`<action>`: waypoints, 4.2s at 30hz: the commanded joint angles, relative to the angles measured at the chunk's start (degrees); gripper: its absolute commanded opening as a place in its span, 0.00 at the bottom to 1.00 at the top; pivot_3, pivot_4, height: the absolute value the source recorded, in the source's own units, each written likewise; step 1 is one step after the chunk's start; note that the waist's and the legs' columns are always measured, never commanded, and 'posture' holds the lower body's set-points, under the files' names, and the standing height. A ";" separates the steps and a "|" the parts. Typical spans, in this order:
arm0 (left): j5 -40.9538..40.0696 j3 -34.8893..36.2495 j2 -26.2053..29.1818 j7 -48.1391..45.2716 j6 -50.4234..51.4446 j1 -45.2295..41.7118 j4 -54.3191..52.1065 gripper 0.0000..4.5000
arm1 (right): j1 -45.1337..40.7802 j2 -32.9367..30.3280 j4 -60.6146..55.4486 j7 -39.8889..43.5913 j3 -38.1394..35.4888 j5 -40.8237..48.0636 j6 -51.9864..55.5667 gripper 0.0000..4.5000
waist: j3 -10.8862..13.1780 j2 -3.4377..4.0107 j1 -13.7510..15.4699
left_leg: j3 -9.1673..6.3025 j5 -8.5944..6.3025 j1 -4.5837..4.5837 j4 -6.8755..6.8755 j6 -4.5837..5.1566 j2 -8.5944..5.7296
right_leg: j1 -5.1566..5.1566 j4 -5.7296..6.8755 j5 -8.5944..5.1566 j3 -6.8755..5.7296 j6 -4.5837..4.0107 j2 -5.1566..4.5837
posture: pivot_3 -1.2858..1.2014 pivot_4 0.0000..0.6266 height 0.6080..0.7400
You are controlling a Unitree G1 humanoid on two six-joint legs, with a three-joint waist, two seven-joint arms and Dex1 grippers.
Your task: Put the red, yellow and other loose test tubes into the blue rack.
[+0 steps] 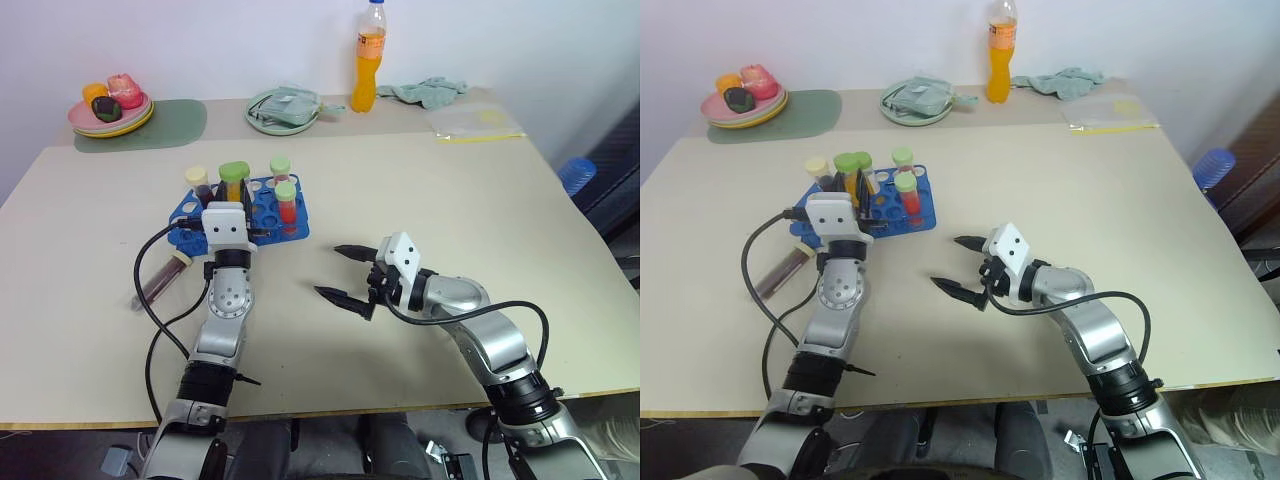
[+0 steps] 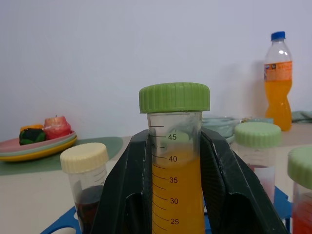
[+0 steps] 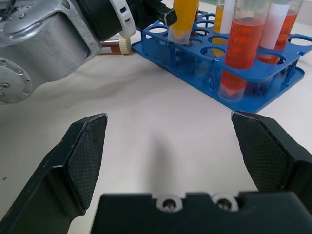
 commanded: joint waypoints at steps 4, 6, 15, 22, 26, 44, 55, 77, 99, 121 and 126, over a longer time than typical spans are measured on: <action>-0.86 1.84 -2.20 -0.89 -4.84 -2.75 4.79 0.17 | -0.82 0.08 -2.17 0.23 -0.78 0.49 -0.41 1.00 | 0.00 0.00 0.00 | 0.00 0.00 0.00 0.01 0.00 -0.01 | 0.00 0.02 0.00 0.00 0.00 0.00 | 0.52 0.24 1.00; -1.61 2.14 -2.81 -1.81 -5.54 -3.12 5.91 0.17 | -0.86 0.13 -2.15 0.21 -0.75 0.49 -0.39 1.00 | 0.00 0.00 -0.01 | 0.00 0.00 0.00 0.02 0.00 -0.01 | 0.00 0.03 0.00 0.00 0.00 0.00 | 0.52 0.24 1.00; -3.55 2.52 -4.62 -5.34 -5.66 -1.57 6.26 0.17 | -0.91 0.33 -2.19 -0.45 -0.93 0.36 -0.35 1.00 | -0.01 0.00 0.02 | 0.00 0.00 0.01 0.05 0.00 -0.02 | 0.00 0.05 0.00 0.00 0.00 0.00 | 0.52 0.24 1.00; -3.81 3.62 -4.67 -5.73 -4.91 -0.76 3.64 0.94 | -1.06 0.41 -1.97 -0.39 -0.89 0.49 -0.56 1.00 | 0.00 -0.01 -0.05 | -0.01 0.00 0.01 0.04 0.00 -0.01 | 0.00 0.06 0.00 0.00 0.00 0.00 | 0.52 0.24 1.00; -5.49 3.99 -3.04 -8.26 -3.26 1.23 -5.21 0.99 | -1.11 0.44 -2.22 -0.44 -0.98 0.58 -0.58 1.00 | 0.00 0.00 -0.26 | -0.02 0.00 0.01 0.03 0.00 0.00 | -0.02 0.08 0.00 0.00 0.00 0.02 | 0.52 0.24 1.00; -43.94 30.85 45.46 -22.58 83.70 14.92 -37.36 0.99 | -1.74 1.21 -0.57 0.72 -0.87 1.24 -1.36 1.00 | 0.01 0.04 -1.36 | -0.11 0.00 0.06 -0.04 0.01 0.08 | -0.05 0.24 -0.06 0.02 -0.05 0.14 | 0.52 0.24 1.00; -39.75 -1.43 63.97 -50.75 94.11 -6.25 -14.36 0.99 | -2.83 1.96 0.77 1.71 -0.50 0.56 -2.50 1.00 | 0.08 0.01 -1.70 | -0.11 0.00 0.06 -0.20 -0.02 0.08 | -0.12 0.19 -0.06 -0.03 -0.07 0.14 | 0.52 0.24 1.00; -27.70 5.86 65.85 -75.08 60.11 13.47 -20.17 0.18 | 0.08 1.47 -2.98 -0.86 -0.52 0.16 -1.65 1.00 | 0.09 0.01 -3.19 | -0.11 0.01 0.01 -0.27 -0.01 0.23 | -0.31 0.26 -0.10 0.09 -0.12 0.05 | 0.52 0.24 1.00; -3.54 14.39 1.26 -9.93 15.82 7.65 -23.66 0.18 | -3.20 2.91 1.07 2.05 1.00 -0.43 -2.53 1.00 | -0.12 -0.27 -0.19 | 0.00 -0.01 0.05 0.04 0.00 0.01 | -0.01 0.18 -0.02 -0.02 -0.04 -0.03 | 0.52 0.24 1.00; -3.97 10.63 1.24 -10.46 11.88 3.57 -9.16 0.18 | -1.63 3.10 -0.67 -0.21 0.98 -0.06 -1.85 1.00 | -0.12 -0.26 -0.06 | -0.02 -0.01 0.05 0.05 0.00 0.02 | -0.03 0.19 -0.02 -0.03 -0.04 0.01 | 0.52 0.24 1.00; -7.27 10.37 0.82 -13.73 12.75 5.37 -11.02 0.59 | -1.73 2.82 -0.62 -0.05 0.37 0.09 -2.04 1.00 | -0.12 -0.26 -0.09 | -0.02 -0.01 0.05 0.06 0.00 0.02 | -0.01 0.19 -0.02 -0.03 -0.04 0.00 | 0.52 0.24 1.00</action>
